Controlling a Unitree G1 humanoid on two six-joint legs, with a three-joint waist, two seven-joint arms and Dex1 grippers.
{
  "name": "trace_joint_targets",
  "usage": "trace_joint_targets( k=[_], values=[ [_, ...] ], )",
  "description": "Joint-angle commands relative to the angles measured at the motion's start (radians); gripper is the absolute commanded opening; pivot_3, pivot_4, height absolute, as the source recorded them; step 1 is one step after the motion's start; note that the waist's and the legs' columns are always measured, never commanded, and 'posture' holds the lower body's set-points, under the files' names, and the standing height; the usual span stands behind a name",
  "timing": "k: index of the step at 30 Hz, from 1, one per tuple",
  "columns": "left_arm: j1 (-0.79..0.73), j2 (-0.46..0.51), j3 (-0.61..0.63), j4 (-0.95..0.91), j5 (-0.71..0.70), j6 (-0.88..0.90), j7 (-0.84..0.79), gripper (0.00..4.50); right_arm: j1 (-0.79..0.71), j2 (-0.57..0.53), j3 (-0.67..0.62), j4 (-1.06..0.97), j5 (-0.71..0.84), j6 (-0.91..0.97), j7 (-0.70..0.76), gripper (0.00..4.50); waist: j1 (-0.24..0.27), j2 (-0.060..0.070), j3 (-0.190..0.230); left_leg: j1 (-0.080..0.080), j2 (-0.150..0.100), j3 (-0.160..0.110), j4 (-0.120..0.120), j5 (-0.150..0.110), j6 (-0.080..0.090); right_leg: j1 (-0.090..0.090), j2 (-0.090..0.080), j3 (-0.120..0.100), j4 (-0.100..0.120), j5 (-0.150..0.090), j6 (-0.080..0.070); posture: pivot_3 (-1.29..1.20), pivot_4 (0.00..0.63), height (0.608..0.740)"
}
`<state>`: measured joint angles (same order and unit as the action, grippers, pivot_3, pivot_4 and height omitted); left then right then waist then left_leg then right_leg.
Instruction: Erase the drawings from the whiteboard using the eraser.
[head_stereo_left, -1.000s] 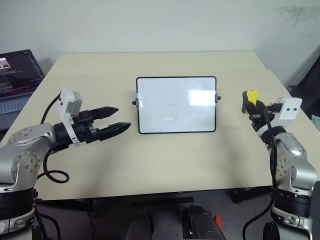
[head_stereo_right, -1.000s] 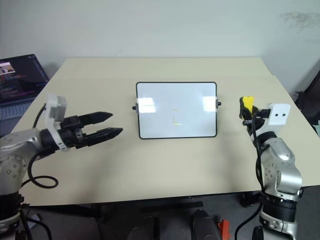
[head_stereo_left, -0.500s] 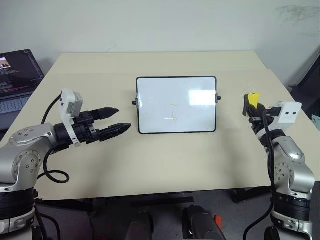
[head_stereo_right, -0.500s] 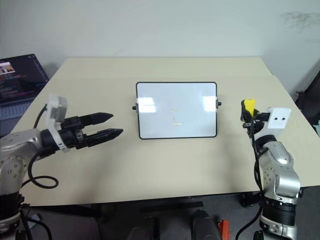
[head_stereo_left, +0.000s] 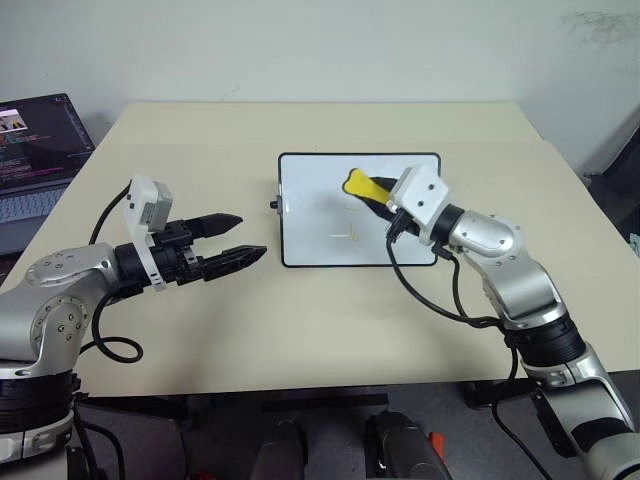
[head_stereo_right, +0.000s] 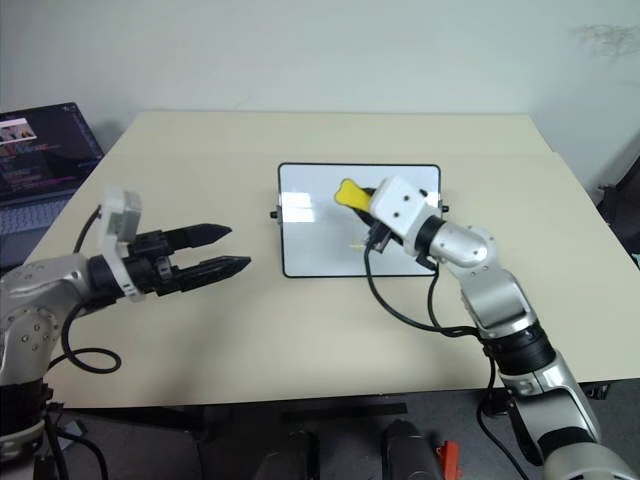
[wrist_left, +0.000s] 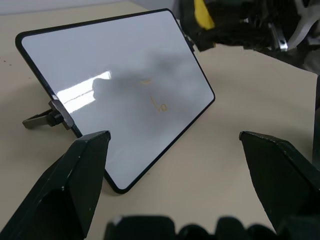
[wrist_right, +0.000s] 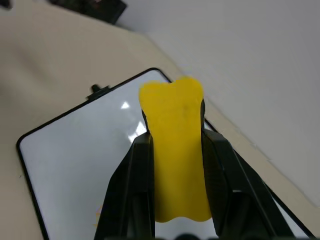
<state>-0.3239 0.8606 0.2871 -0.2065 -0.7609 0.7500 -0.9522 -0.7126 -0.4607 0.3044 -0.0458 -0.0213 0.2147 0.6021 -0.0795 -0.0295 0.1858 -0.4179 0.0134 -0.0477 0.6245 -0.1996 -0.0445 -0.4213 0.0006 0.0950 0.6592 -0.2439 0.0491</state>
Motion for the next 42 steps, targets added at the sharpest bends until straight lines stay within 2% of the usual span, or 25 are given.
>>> trace_joint_targets(
  k=[1,12,19,29,42],
  values=[
    [-0.008,0.006,0.019,-0.025,-0.006,-0.012,0.000,4.50,-0.090,-0.015,0.056,0.121,-0.100,-0.127,0.044,0.97,-0.002,0.000,0.000,0.000,0.000,0.000,0.000,0.000,0.000,0.000,0.000,0.000,0.001,0.000,0.000,0.00,0.150,0.740],
    [0.025,0.012,0.049,-0.053,-0.016,-0.002,0.015,4.50,-0.143,-0.061,0.060,0.306,-0.189,-0.210,0.151,0.97,-0.002,0.000,0.000,0.001,0.000,-0.001,0.000,0.000,0.000,0.000,0.000,0.000,0.002,0.000,0.001,0.00,0.150,0.740],
    [0.023,0.005,0.040,-0.058,-0.020,-0.002,0.024,4.50,-0.188,-0.063,0.061,0.409,-0.245,-0.229,0.154,0.97,-0.005,0.000,0.000,0.001,0.000,-0.001,0.001,0.000,0.000,0.000,0.001,0.000,0.004,0.001,0.000,0.00,0.150,0.740],
    [0.025,0.007,0.043,-0.061,-0.024,0.000,0.027,4.50,-0.257,-0.030,0.102,0.528,-0.351,-0.284,0.125,0.97,-0.005,0.000,0.000,0.001,0.000,-0.001,0.001,0.000,0.000,0.000,0.001,0.000,0.004,0.001,0.001,0.00,0.150,0.740],
    [0.035,0.003,0.046,-0.069,-0.033,0.000,0.037,4.50,-0.321,0.043,0.134,0.549,-0.417,-0.260,0.155,0.97,-0.008,0.000,0.000,0.002,0.000,-0.001,0.002,0.000,0.000,0.000,0.001,0.000,0.005,0.001,0.001,0.00,0.150,0.740]
  ],
)
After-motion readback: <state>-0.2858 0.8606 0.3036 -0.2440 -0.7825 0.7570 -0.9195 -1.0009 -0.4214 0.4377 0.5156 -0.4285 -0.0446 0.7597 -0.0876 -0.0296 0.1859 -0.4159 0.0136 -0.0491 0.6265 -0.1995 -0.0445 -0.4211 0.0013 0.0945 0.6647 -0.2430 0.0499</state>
